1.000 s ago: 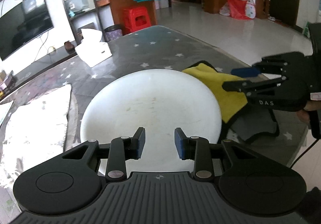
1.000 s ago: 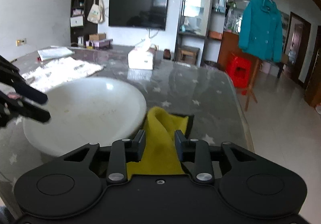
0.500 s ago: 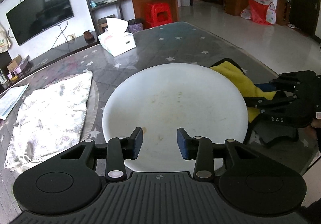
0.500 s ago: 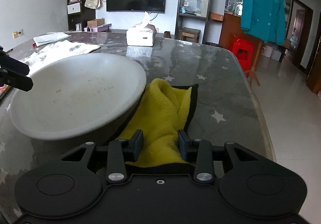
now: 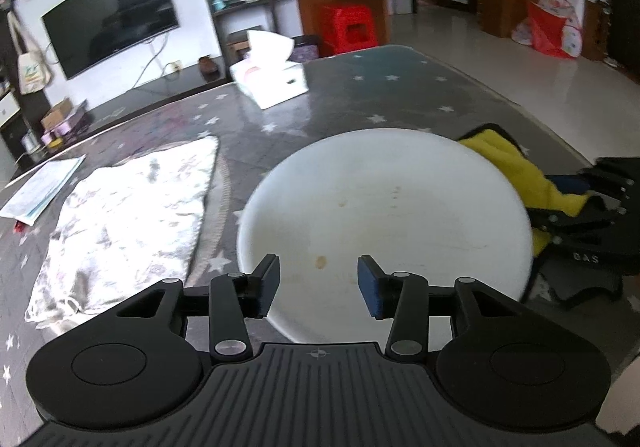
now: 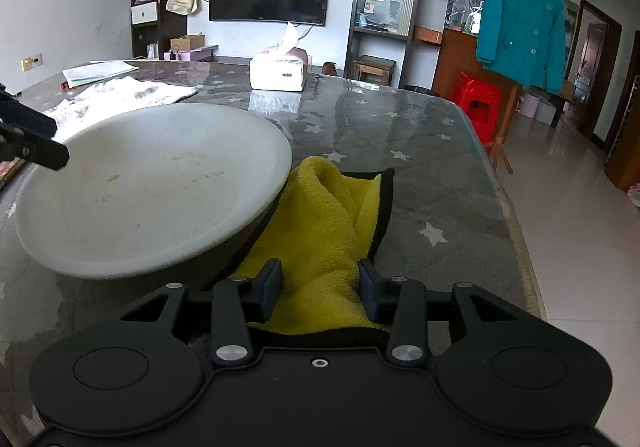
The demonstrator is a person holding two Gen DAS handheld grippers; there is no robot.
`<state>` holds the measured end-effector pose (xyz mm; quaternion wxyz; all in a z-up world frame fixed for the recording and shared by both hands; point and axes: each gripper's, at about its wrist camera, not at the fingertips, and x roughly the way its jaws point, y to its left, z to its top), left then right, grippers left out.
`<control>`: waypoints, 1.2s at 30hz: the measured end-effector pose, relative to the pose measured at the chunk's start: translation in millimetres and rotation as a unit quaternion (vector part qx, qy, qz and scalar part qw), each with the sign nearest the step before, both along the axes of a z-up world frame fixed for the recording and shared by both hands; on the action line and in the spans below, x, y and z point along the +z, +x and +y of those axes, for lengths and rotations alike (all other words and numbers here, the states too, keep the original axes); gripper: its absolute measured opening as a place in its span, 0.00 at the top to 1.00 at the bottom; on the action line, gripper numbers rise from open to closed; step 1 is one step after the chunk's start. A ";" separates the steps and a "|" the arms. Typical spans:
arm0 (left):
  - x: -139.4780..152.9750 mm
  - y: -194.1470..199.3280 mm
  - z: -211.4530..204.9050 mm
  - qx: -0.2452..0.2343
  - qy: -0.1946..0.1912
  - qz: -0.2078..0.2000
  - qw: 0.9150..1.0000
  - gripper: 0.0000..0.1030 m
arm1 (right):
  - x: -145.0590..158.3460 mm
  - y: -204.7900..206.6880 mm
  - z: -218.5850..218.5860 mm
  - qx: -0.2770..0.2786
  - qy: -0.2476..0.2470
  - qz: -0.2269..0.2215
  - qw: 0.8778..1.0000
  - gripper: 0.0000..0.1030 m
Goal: Clean bowl
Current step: 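Lower the bowl onto the table and open the left gripper while the right gripper holds the cloth, then lower the yellow cloth into the white bowl with the right gripper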
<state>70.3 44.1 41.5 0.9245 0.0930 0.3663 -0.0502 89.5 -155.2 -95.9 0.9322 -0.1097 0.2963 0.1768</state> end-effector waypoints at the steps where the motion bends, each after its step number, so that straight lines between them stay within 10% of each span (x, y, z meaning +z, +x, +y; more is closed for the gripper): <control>1: -0.3 0.6 2.3 0.005 -0.002 0.001 1.000 0.56 | -0.7 0.2 0.1 -0.002 0.002 0.001 1.000 0.48; 12: -8.4 12.0 28.2 0.054 -0.037 0.012 0.998 0.55 | 5.2 2.7 -6.5 -0.005 0.034 0.005 0.999 0.83; 19: -16.0 20.0 42.3 0.075 -0.061 0.027 0.995 0.55 | 30.1 0.7 -18.3 -0.016 0.060 -0.021 0.998 0.84; 26: -23.5 24.5 48.5 0.072 -0.088 0.041 0.993 0.77 | 55.1 0.9 -0.4 0.023 0.068 -0.046 0.996 0.83; 36: -29.5 25.5 51.9 0.057 -0.101 0.039 0.993 0.78 | 45.2 26.4 41.0 0.047 -0.001 -0.037 0.998 0.83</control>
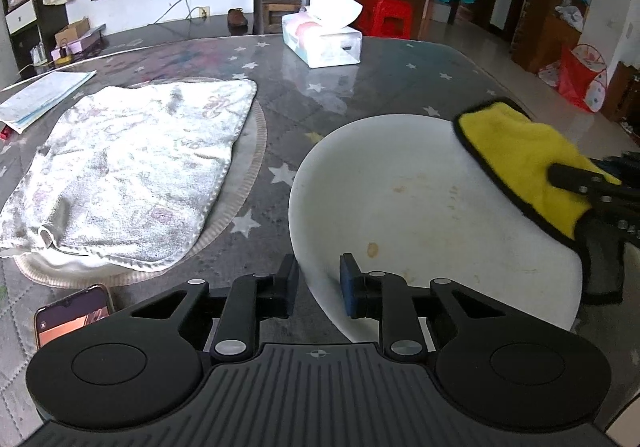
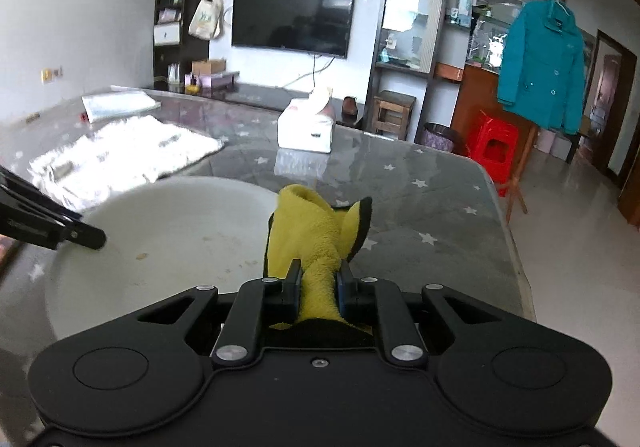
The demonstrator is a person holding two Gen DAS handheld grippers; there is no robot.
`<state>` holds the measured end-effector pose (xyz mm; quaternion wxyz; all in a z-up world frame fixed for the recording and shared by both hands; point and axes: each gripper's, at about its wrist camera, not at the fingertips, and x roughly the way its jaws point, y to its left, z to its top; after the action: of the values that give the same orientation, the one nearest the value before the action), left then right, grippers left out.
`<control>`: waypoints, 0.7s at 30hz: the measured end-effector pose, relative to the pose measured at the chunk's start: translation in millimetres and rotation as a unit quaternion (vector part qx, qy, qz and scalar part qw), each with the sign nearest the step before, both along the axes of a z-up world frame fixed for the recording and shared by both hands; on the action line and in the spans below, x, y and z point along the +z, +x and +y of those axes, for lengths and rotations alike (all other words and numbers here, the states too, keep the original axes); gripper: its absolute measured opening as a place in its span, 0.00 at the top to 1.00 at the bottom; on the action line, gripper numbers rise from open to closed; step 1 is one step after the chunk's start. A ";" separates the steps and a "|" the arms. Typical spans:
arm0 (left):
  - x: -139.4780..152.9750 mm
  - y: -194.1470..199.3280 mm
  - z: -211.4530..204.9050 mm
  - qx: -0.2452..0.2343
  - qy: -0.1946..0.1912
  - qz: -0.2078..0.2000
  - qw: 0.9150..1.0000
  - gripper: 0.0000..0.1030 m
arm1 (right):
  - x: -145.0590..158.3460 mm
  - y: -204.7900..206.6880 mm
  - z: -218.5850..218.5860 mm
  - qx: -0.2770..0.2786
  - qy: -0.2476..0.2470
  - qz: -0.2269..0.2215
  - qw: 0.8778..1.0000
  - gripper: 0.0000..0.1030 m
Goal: Clean bowl
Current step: 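Lower the yellow cloth into the white bowl with the right gripper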
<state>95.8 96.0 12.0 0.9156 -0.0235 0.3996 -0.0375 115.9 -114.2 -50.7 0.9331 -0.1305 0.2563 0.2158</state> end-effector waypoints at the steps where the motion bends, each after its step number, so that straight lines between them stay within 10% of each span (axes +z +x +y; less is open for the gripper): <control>1: -0.4 0.0 0.4 -0.001 -0.002 0.000 1.000 0.78 | -1.1 1.3 6.6 0.004 -0.014 -0.007 1.000 0.83; 21: -3.5 -2.8 1.7 -0.020 -0.002 -0.011 1.000 0.77 | -12.3 21.2 65.3 0.044 -0.078 -0.039 0.995 0.83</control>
<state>93.0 97.7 8.6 0.9188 -0.0167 0.3903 -0.0566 137.1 -49.0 -63.0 0.9189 -0.2224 0.2299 0.2310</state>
